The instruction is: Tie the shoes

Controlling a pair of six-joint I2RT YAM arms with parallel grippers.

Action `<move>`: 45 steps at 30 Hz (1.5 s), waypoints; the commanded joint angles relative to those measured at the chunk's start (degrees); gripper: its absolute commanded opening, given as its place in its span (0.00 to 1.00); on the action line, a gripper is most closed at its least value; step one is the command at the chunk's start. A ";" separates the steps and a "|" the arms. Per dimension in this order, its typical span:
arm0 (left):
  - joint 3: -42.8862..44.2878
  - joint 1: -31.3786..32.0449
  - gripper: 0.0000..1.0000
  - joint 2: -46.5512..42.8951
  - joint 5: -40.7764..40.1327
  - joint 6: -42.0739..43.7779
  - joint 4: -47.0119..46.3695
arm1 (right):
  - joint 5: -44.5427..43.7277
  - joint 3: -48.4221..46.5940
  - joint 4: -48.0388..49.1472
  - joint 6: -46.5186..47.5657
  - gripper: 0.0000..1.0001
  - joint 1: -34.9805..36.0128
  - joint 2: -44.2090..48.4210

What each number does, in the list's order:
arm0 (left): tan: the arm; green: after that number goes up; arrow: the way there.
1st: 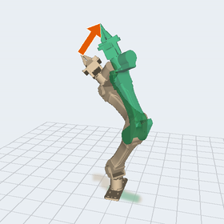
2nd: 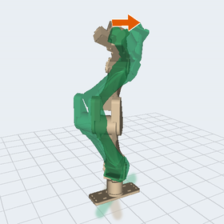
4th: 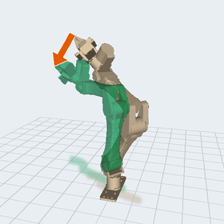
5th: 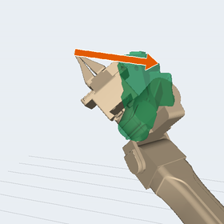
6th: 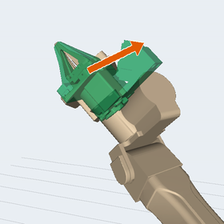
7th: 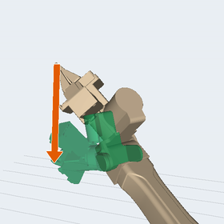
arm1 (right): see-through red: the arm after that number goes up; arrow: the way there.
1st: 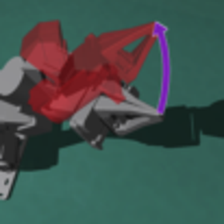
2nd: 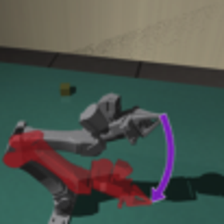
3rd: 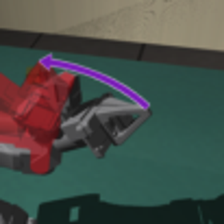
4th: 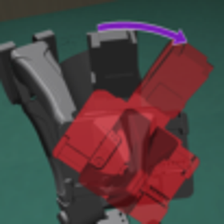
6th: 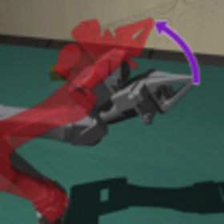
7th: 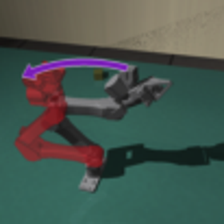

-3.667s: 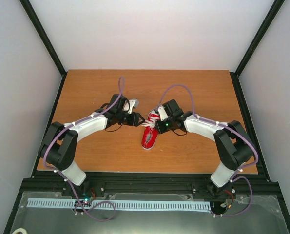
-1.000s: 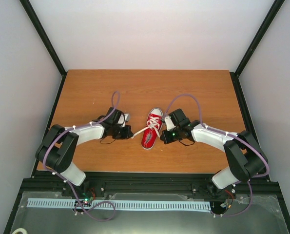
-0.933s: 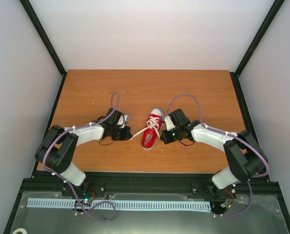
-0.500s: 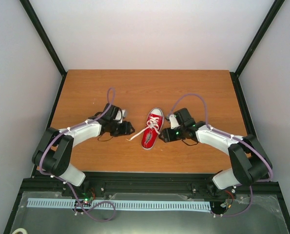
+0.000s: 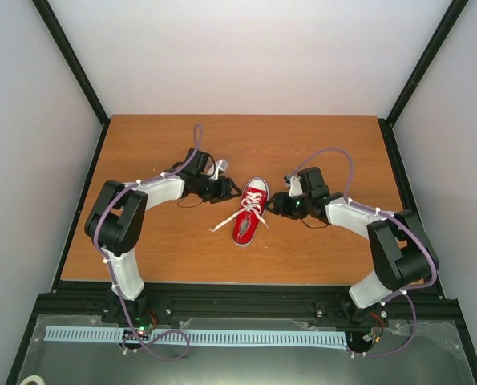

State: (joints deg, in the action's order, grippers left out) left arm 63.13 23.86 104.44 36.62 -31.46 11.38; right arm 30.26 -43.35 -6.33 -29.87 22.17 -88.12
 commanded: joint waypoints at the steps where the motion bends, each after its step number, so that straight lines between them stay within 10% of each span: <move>1: 3.00 0.52 0.50 2.63 4.87 1.32 0.67 | 2.49 -3.31 3.38 -2.38 0.48 0.54 -2.24; 29: 5.84 1.61 0.32 7.39 9.02 2.95 2.51 | 3.63 -6.48 2.74 -0.69 0.27 3.23 -8.76; 45: 3.84 1.98 0.01 5.97 6.30 2.21 1.82 | -0.65 -6.59 0.35 1.73 0.03 3.40 -6.87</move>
State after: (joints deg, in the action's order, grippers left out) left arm 67.24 25.43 111.50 45.15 -29.34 13.78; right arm 33.10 -49.08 -4.40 -30.11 25.21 -96.97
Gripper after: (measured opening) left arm 0.020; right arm 0.029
